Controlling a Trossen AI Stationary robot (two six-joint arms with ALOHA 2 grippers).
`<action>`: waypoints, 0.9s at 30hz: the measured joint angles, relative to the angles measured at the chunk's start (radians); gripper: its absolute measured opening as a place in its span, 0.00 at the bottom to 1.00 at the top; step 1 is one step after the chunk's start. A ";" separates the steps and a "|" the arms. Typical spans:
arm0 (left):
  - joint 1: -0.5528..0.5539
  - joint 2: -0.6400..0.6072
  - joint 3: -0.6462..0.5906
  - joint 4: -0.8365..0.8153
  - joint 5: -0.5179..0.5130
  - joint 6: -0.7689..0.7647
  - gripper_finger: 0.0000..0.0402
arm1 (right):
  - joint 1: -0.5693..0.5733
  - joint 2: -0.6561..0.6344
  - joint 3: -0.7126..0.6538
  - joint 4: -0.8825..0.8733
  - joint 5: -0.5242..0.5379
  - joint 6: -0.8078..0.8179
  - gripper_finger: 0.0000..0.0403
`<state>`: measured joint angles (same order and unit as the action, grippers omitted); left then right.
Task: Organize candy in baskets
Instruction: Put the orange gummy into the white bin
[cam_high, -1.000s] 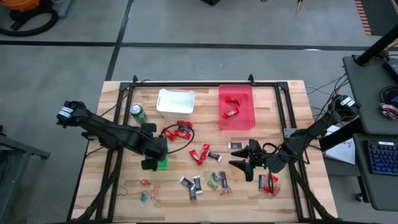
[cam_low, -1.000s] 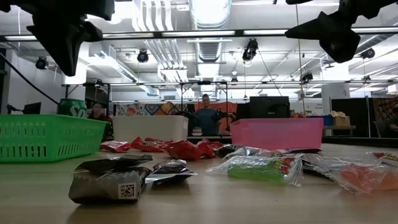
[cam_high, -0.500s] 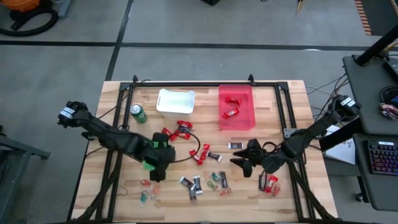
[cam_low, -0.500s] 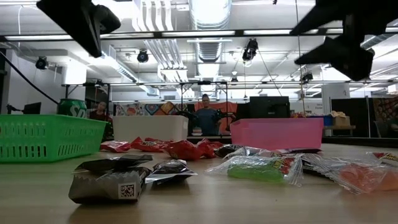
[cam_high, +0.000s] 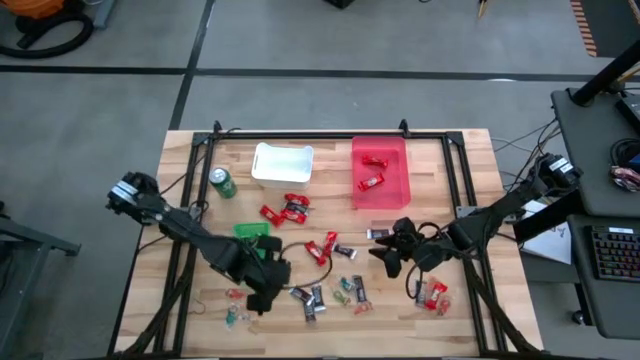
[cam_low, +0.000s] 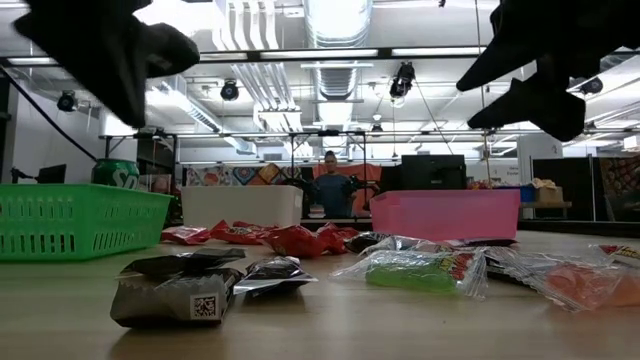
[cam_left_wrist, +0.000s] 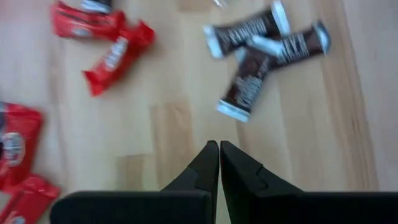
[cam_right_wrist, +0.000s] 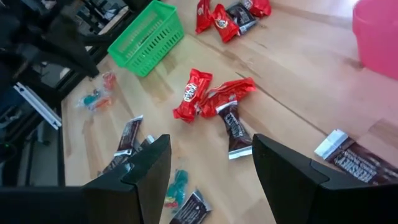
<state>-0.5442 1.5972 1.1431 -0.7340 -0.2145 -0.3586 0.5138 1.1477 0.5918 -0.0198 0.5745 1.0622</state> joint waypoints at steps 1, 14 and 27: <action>-0.005 0.012 0.000 0.003 0.000 0.001 0.01 | 0.000 0.000 0.005 -0.003 0.000 -0.009 0.53; -0.016 0.072 0.104 -0.161 0.197 -0.237 0.22 | -0.002 0.000 0.010 -0.006 0.001 -0.070 0.53; -0.163 0.087 0.136 -0.250 0.292 -0.834 0.23 | -0.017 0.000 0.010 -0.006 0.005 -0.173 0.53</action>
<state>-0.7073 1.6844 1.2795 -0.9840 0.0775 -1.1928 0.4965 1.1477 0.6022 -0.0257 0.5797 0.8888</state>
